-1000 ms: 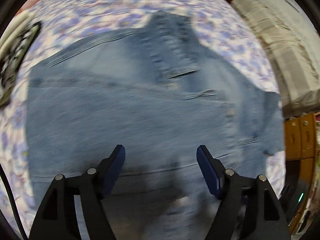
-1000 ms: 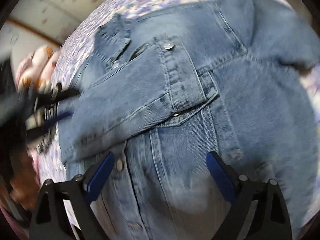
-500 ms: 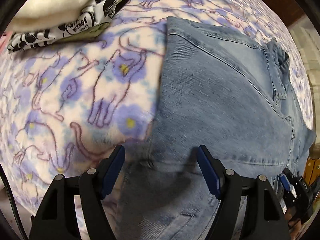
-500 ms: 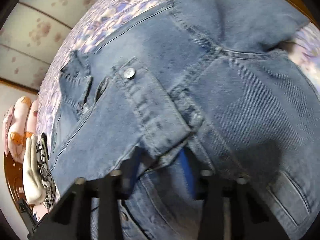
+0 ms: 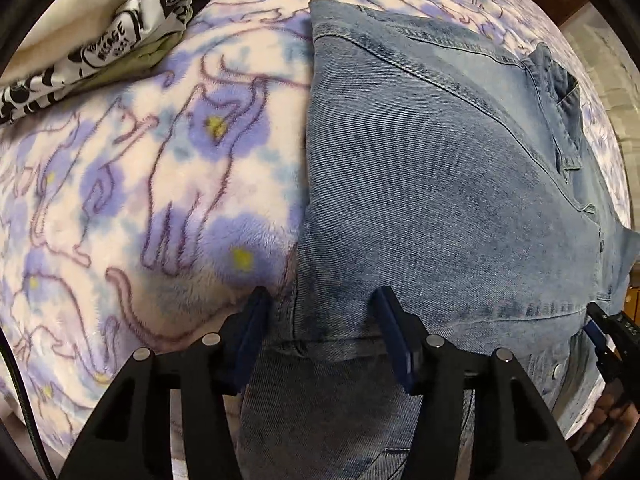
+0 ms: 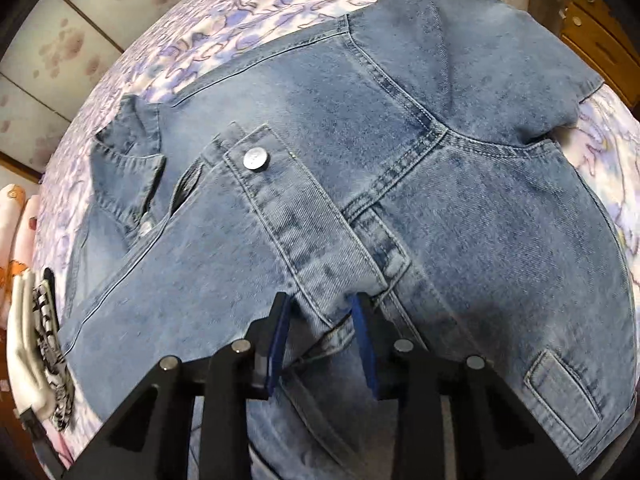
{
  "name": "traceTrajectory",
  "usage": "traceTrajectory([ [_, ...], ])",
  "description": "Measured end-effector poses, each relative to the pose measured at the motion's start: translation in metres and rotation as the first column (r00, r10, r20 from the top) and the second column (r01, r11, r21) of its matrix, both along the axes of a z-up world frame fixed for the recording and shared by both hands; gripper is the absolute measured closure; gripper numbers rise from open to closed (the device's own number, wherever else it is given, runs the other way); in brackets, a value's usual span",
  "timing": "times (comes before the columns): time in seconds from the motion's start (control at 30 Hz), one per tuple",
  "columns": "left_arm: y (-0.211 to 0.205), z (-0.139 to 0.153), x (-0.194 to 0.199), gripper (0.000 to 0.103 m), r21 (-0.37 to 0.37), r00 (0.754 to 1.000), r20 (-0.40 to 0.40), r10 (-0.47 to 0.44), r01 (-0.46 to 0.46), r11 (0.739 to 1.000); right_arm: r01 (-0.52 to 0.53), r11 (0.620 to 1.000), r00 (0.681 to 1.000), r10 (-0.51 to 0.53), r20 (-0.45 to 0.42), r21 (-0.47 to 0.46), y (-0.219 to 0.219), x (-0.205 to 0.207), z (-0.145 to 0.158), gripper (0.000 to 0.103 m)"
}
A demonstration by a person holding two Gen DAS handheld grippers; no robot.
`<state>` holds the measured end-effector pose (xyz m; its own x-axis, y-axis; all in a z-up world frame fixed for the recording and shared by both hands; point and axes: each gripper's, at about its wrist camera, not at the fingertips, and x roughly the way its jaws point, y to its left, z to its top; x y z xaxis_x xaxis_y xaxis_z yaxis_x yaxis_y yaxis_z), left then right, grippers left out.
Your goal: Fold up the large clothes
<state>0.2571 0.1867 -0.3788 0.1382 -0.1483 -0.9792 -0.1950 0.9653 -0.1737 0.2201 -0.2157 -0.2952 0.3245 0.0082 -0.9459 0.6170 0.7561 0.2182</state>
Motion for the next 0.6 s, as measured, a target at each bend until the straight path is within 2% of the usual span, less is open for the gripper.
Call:
traceTrajectory([
  [0.1, 0.007, -0.004, 0.000, 0.049, -0.020, 1.000, -0.020, 0.003, -0.004, 1.000, -0.017, 0.998, 0.999, 0.015, -0.032, -0.057, 0.007, 0.007, -0.002, 0.071],
  [0.2, 0.010, -0.006, 0.004, 0.050, -0.009, 0.999, -0.030, -0.018, 0.018, 1.000, -0.040, 0.994, 0.996, 0.031, -0.085, -0.105, 0.014, 0.016, -0.008, 0.080],
  [0.33, 0.005, -0.010, 0.008, 0.051, 0.006, 0.999, -0.038, -0.027, 0.028, 1.000, -0.034, 0.992, 0.996, 0.023, -0.088, -0.121, 0.018, 0.017, -0.004, 0.087],
  [0.5, -0.007, -0.010, 0.017, 0.052, 0.018, 0.997, -0.064, -0.032, 0.033, 0.999, -0.040, 0.989, 0.992, 0.022, -0.127, -0.145, 0.024, 0.009, 0.000, 0.088],
  [0.6, -0.024, -0.024, 0.033, 0.051, 0.031, 0.995, -0.092, -0.047, 0.050, 0.998, -0.055, 0.986, 0.991, 0.034, -0.131, -0.158, 0.028, 0.008, -0.006, 0.088],
])
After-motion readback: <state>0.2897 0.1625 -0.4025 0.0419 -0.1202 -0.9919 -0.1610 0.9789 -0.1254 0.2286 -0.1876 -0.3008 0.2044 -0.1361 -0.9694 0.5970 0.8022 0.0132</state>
